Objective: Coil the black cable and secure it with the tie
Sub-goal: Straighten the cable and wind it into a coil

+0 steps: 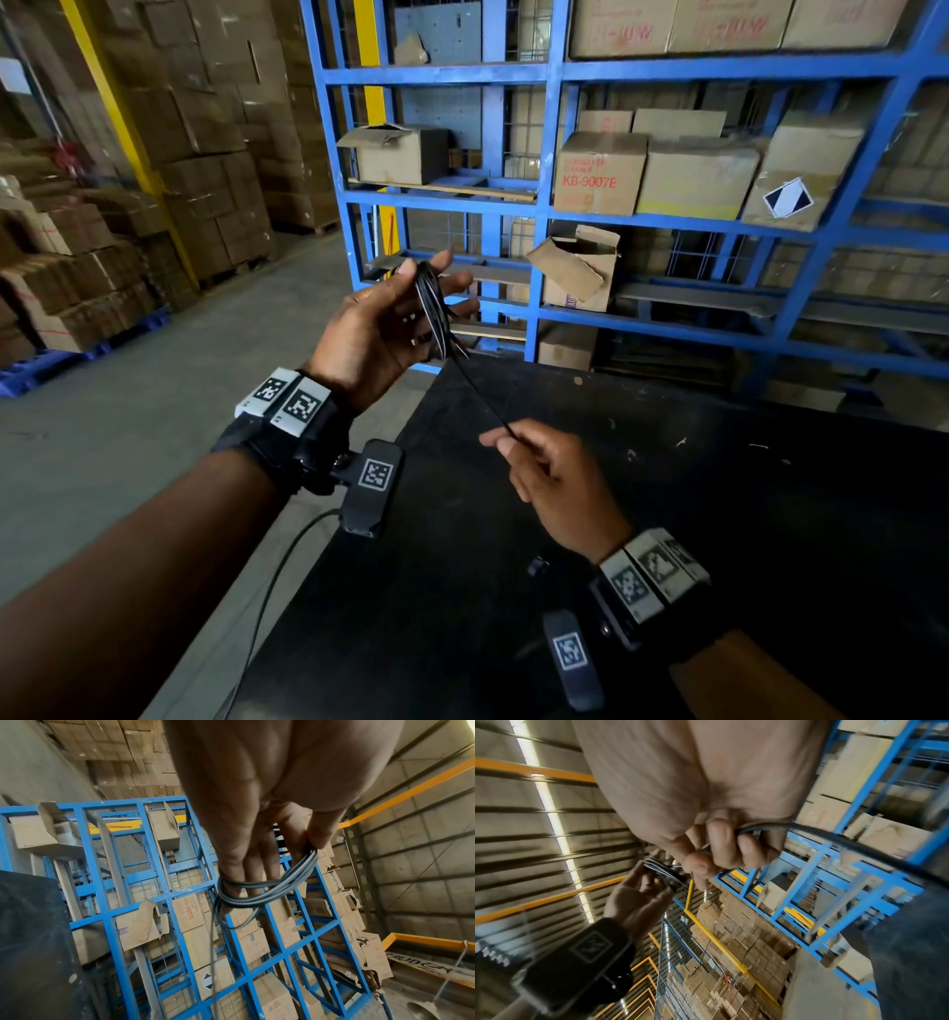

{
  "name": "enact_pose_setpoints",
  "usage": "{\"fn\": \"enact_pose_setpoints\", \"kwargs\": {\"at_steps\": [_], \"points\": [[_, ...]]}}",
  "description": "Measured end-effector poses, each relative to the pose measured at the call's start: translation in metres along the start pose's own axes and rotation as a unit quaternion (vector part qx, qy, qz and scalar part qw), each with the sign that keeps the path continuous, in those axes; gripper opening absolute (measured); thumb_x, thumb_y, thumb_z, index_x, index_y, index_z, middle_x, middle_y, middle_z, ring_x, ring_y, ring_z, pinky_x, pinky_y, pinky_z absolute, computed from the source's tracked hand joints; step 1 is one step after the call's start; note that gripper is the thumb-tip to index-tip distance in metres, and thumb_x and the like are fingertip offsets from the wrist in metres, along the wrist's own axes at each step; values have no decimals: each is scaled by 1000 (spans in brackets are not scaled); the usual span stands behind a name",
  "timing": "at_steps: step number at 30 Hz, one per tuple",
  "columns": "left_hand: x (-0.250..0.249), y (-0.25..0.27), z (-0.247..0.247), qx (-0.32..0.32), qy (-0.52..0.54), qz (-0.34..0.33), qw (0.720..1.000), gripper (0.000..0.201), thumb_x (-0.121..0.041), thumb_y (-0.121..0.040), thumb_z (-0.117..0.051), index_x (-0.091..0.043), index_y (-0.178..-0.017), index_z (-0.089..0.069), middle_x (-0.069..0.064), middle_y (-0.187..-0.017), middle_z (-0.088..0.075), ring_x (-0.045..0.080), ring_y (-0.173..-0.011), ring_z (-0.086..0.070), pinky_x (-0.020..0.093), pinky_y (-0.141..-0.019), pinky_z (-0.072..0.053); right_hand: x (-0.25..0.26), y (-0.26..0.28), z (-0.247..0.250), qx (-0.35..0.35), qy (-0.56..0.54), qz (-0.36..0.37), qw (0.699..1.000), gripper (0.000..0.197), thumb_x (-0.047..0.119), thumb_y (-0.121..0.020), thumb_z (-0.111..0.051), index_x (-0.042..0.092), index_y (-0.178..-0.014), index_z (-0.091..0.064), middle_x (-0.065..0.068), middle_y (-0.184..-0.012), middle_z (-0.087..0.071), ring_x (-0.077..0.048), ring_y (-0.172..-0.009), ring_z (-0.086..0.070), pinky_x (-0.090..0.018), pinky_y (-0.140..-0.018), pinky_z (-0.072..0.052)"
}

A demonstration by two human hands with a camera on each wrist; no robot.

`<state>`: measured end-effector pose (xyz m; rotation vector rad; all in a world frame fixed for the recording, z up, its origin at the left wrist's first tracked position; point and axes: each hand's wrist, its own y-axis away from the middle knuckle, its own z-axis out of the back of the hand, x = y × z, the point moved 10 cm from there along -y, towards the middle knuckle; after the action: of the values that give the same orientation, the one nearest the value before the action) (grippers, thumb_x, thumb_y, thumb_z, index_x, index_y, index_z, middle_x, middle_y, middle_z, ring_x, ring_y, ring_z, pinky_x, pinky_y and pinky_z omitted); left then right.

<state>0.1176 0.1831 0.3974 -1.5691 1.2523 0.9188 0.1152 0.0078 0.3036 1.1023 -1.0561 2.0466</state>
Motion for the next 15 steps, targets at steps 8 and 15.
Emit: {"fn": "enact_pose_setpoints", "kwargs": {"at_steps": [8, 15], "points": [[25, 4, -2, 3, -101, 34, 994, 43, -30, -107, -46, -7, -140, -60, 12, -142, -66, 35, -130, -63, 65, -113, -41, 78, 9, 25, -4, 184, 98, 978, 19, 29, -101, -58, 20, -106, -74, 7, -89, -76, -4, -81, -71, -24, -71, -58], [58, 32, -27, 105, -180, 150, 967, 34, -25, -105, -50, -8, -124, -72, 12, -125, -76, 34, -107, -76, 44, -89, -58, 120, -9, 66, -26, 232, 151, 961, 5, 25, -87, -77, 20, -88, -78, 13, -74, -72, 0, -63, -65, -17, -59, -51]]}}
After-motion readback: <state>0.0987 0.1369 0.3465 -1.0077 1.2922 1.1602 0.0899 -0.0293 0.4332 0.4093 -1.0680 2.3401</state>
